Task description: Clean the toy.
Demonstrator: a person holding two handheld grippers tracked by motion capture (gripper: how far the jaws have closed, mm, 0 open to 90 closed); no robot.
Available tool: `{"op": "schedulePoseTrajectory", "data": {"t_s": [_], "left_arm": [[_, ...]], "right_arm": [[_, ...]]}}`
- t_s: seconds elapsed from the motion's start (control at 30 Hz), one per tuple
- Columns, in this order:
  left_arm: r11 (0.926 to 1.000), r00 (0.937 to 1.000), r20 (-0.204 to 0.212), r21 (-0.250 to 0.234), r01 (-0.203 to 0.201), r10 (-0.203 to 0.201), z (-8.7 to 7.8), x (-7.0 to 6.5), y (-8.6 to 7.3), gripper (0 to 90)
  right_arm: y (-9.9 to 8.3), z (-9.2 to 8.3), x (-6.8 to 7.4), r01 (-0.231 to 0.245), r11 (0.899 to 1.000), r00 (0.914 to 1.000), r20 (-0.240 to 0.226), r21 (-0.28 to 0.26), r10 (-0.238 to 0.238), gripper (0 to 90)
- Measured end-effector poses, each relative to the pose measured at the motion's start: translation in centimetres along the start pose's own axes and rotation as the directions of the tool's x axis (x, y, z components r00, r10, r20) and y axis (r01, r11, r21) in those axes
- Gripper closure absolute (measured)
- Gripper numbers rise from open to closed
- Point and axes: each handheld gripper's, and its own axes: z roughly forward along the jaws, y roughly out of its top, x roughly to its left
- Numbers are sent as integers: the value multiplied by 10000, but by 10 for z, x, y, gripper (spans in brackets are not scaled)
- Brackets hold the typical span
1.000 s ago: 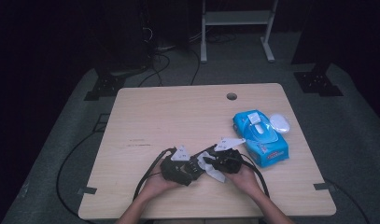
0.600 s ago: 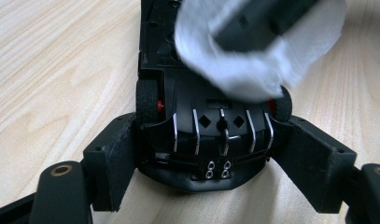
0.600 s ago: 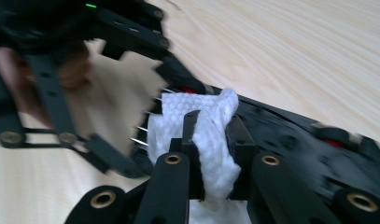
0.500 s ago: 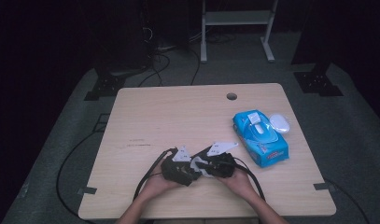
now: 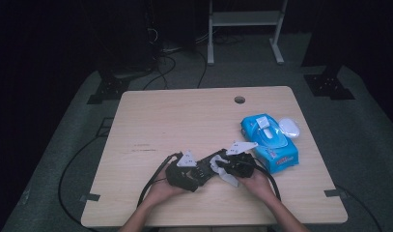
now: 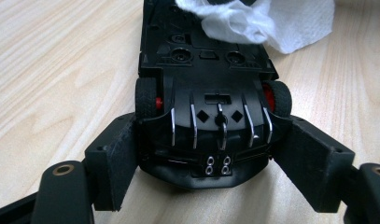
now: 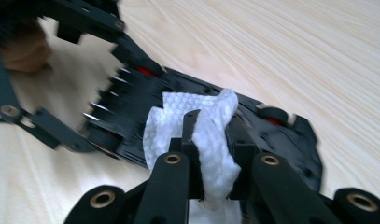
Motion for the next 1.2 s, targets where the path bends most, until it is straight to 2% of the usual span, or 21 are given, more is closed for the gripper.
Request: {"op": "schedulePoseTrajectory", "data": {"t_s": [0.07, 0.13, 0.23, 0.33, 0.43, 0.57, 0.63, 0.7, 0.8, 1.03, 1.2], "left_arm": [[10000, 10000, 25, -15, 44, -44, 0, 0, 0, 243], [9999, 9999, 38, -60, 100, -99, 0, 0, 0, 243], [9999, 9999, 38, -39, 101, -101, 0, 0, 0, 242], [10000, 10000, 34, -11, 72, -72, 0, 0, 0, 243], [9999, 9999, 60, -52, 104, -103, 0, 0, -1, 243], [10000, 10000, 49, -72, 57, -57, -1, 0, -1, 243], [10000, 10000, 65, -41, 21, -20, -1, 1, -1, 243], [10000, 10000, 93, -41, 13, -12, -1, 2, -1, 243], [10000, 10000, 82, -21, -23, 23, -1, 2, -1, 243], [9997, 9997, 55, -95, 241, -241, 0, 0, 1, 218], [9998, 9998, -96, -60, 175, -175, 2, -2, 3, 199]], "right_arm": [[-1, 0, -1, -142, 9999, 9999, -56, -63, 142, 807], [0, 0, 2, -41, 10000, 9999, -140, -79, 39, 807], [5, 5, 14, 114, 9998, 9975, -690, -166, -125, 807], [11, 9, 26, 358, 9989, 9910, -1275, -305, -395, 806], [13, 10, 31, 811, 9965, 9902, -1128, -202, -829, 806], [11, 7, 17, 647, 9979, 9964, -541, -36, -648, 806], [8, 5, 7, 480, 9988, 9987, -171, 63, -479, 806], [4, 3, -2, 178, 9998, 9998, -11, 73, -178, 806], [0, 1, -6, -44, 10000, 10000, -19, 49, 45, 806], [-1, 1, -2, 6, 10000, 10000, -12, 59, -6, 807], [-2, 1, 1, -20, 10000, 9999, -124, 17, 21, 807]]}}
